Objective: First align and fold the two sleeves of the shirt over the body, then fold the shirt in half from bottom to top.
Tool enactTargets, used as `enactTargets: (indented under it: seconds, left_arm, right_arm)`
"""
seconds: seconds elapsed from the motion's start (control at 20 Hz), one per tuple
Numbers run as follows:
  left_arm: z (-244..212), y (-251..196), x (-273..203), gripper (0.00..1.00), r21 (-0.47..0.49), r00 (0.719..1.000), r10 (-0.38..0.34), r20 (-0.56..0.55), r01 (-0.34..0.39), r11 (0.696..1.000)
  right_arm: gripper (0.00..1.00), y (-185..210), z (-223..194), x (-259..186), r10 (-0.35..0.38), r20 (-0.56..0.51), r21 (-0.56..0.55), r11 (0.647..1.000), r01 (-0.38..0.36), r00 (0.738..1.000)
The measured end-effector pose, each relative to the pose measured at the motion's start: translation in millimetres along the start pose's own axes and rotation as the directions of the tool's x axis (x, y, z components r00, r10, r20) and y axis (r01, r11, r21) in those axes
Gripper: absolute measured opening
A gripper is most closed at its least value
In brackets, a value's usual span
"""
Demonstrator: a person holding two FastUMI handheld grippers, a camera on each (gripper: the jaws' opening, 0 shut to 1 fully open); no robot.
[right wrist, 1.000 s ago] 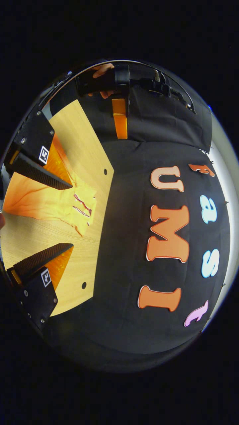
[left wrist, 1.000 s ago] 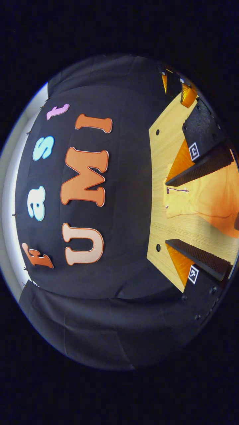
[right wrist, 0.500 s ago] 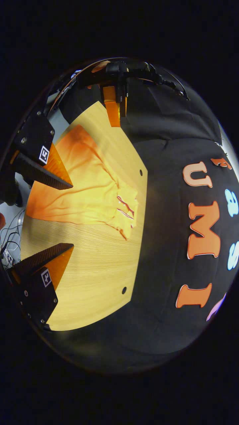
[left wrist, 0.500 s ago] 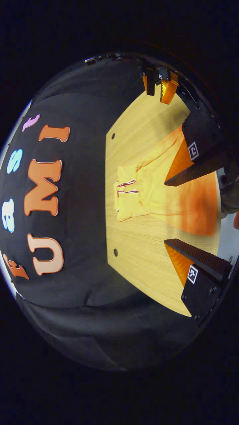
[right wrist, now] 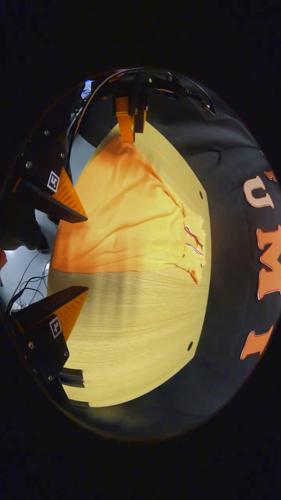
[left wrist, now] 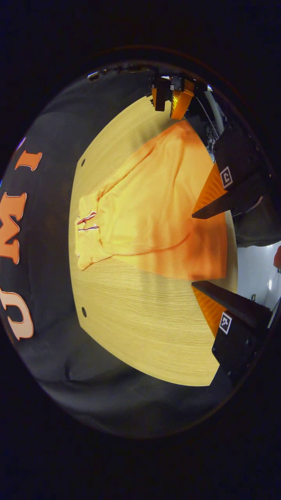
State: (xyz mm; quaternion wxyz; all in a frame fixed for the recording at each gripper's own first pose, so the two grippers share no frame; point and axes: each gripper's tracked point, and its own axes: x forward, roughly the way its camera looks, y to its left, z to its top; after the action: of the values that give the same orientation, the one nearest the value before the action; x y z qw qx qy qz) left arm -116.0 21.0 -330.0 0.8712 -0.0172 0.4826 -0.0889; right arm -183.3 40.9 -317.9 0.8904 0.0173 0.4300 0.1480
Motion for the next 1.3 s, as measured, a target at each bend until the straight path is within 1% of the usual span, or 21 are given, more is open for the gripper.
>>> enactTargets:
  seconds: [0.15, 0.25, 0.3, 0.4, 0.5, 0.65, 0.75, 0.85, 0.9, 0.95, 1.0, 1.05, 1.1, 1.15, 1.2, 1.25, 1.3]
  left_arm:
    - [-5, 12, 9, 0.99, -0.052, 0.996, -0.012, -0.083, 0.008, 0.999]
    - [-8, 15, 15, 0.99, -0.068, 0.994, -0.015, -0.106, 0.008, 0.998]
    - [-8, 18, 17, 0.99, -0.062, 0.994, -0.006, -0.113, -0.001, 0.998]
    - [-4, 25, 25, 0.99, -0.025, 0.994, 0.017, -0.112, -0.020, 0.999]
    - [-5, 30, 28, 0.99, -0.005, 0.992, 0.015, -0.122, -0.015, 1.000]
    - [-19, 30, 30, 0.99, -0.027, 0.985, 0.014, -0.173, -0.018, 0.999]
    - [-19, 29, 29, 0.98, -0.013, 0.988, 0.024, -0.154, -0.026, 1.000]
    - [-20, 24, 29, 0.99, 0.008, 0.989, 0.017, -0.148, -0.016, 1.000]
    - [-19, 19, 29, 0.97, 0.015, 0.989, 0.006, -0.146, -0.004, 1.000]
    - [-19, 13, 30, 0.83, 0.029, 0.990, -0.005, -0.144, 0.010, 1.000]
    - [-16, 5, 31, 0.70, 0.037, 0.992, -0.024, -0.126, 0.029, 0.999]
    - [-14, -1, 34, 0.40, 0.026, 0.993, -0.027, -0.113, 0.031, 0.999]
    - [-14, -5, 34, 0.10, 0.043, 0.992, -0.024, -0.121, 0.030, 0.999]
    - [-13, -7, 33, 0.06, 0.044, 0.991, -0.034, -0.129, 0.040, 0.998]
    - [-14, -10, 35, 0.06, 0.024, 0.990, -0.054, -0.134, 0.058, 0.998]
    - [-12, -12, 34, 0.06, 0.010, 0.988, -0.070, -0.140, 0.072, 0.997]
    - [-7, -10, 32, 0.06, 0.014, 0.989, -0.069, -0.129, 0.072, 0.997]
  right_arm:
    - [0.99, 1, -13, 7, -0.013, -0.067, -0.004, 1.000, 0.012, 0.998]
    - [0.99, -2, -16, 13, -0.044, -0.085, -0.033, 0.999, 0.042, 0.995]
    - [0.99, -3, -16, 15, -0.054, -0.086, -0.045, 0.998, 0.050, 0.995]
    - [0.99, 1, -20, 21, -0.052, -0.098, -0.042, 0.998, 0.048, 0.994]
    - [0.99, 1, -25, 24, -0.055, -0.110, -0.036, 0.998, 0.051, 0.992]
    - [0.99, 2, -29, 30, -0.053, -0.126, -0.025, 0.998, 0.051, 0.991]
    - [0.99, 4, -29, 32, -0.051, -0.128, -0.017, 0.999, 0.049, 0.990]
    - [0.97, 5, -29, 31, -0.045, -0.131, -0.031, 0.999, 0.042, 0.990]
    - [0.90, 8, -29, 32, -0.039, -0.135, -0.034, 0.999, 0.035, 0.990]
    - [0.84, 11, -29, 33, -0.030, -0.140, -0.049, 0.999, 0.023, 0.990]
    - [0.69, 15, -26, 35, -0.014, -0.131, -0.067, 0.998, 0.005, 0.991]
    - [0.43, 13, -23, 38, -0.029, -0.127, -0.051, 0.998, 0.023, 0.991]
    - [0.17, 13, -24, 40, -0.020, -0.140, -0.025, 1.000, 0.016, 0.990]
    - [0.16, 17, -24, 37, -0.004, -0.158, -0.009, 1.000, 0.003, 0.988]
    - [0.16, 20, -22, 37, 0.014, -0.159, 0.032, 0.999, -0.009, 0.987]
    - [0.16, 23, -19, 38, 0.048, -0.166, 0.069, 0.997, -0.037, 0.985]
    - [0.10, 21, -25, 38, 0.029, -0.152, 0.141, 0.990, -0.007, 0.988]
